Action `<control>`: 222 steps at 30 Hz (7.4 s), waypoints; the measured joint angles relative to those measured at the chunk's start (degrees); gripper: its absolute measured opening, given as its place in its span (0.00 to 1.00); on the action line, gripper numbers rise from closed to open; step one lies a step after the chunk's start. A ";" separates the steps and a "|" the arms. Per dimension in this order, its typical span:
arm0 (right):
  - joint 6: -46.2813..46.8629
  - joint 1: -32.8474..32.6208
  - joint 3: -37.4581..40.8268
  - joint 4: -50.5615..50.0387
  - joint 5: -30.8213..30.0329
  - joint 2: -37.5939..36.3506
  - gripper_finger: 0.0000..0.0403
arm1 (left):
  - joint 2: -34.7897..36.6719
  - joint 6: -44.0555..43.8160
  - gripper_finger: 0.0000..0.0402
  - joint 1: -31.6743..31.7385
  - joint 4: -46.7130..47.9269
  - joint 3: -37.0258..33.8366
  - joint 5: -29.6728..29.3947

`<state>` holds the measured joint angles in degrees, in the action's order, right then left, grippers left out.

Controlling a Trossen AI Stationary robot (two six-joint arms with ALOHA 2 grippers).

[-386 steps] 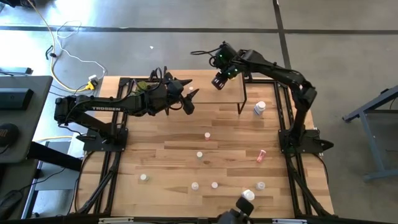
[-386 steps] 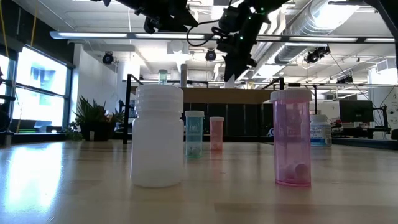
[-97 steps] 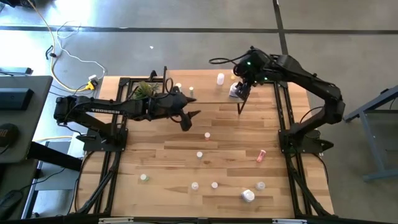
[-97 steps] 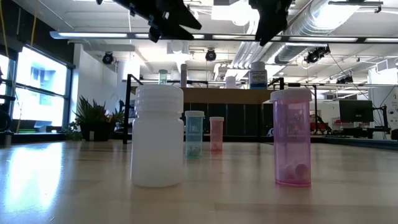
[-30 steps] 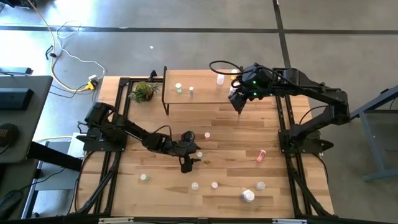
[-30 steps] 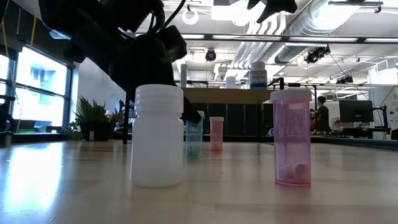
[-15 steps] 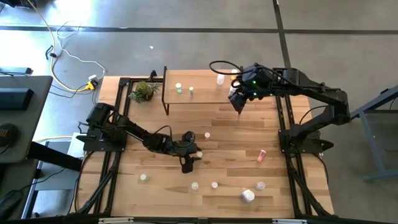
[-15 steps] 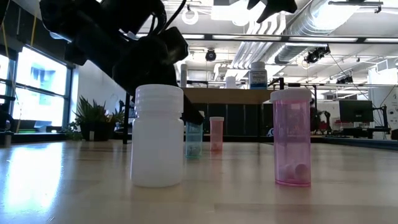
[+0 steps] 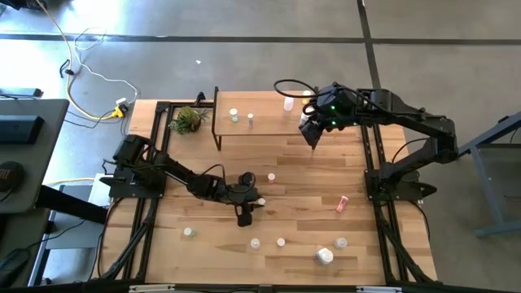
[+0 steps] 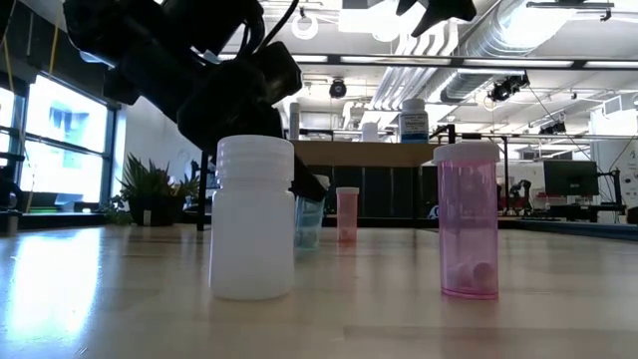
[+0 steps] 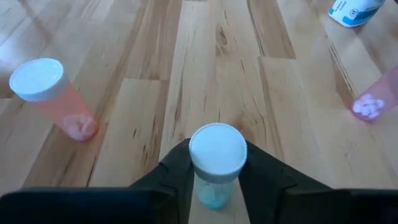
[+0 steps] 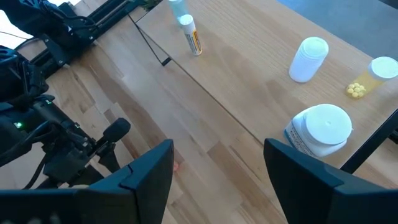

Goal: Pick and place medicine bottles onto shelf by color
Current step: Put the right green pill bottle on the shelf, then put the pink pill bottle on the shelf

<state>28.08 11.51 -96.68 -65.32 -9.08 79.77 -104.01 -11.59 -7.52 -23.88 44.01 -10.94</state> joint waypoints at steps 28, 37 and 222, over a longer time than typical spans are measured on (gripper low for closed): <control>-0.12 0.13 0.00 0.35 -3.81 0.00 0.60 | 4.23 2.78 0.27 18.10 4.56 17.34 12.92; -2.60 1.63 0.00 5.40 -6.65 -0.02 0.60 | 7.40 11.69 0.27 25.93 21.91 28.61 11.66; 1.86 -4.51 -0.02 -9.46 5.88 0.15 0.60 | 44.09 5.55 0.54 34.20 42.27 11.80 12.80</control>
<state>29.93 7.00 -96.71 -74.78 -3.20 79.92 -59.92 -6.04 26.68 18.38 55.81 1.86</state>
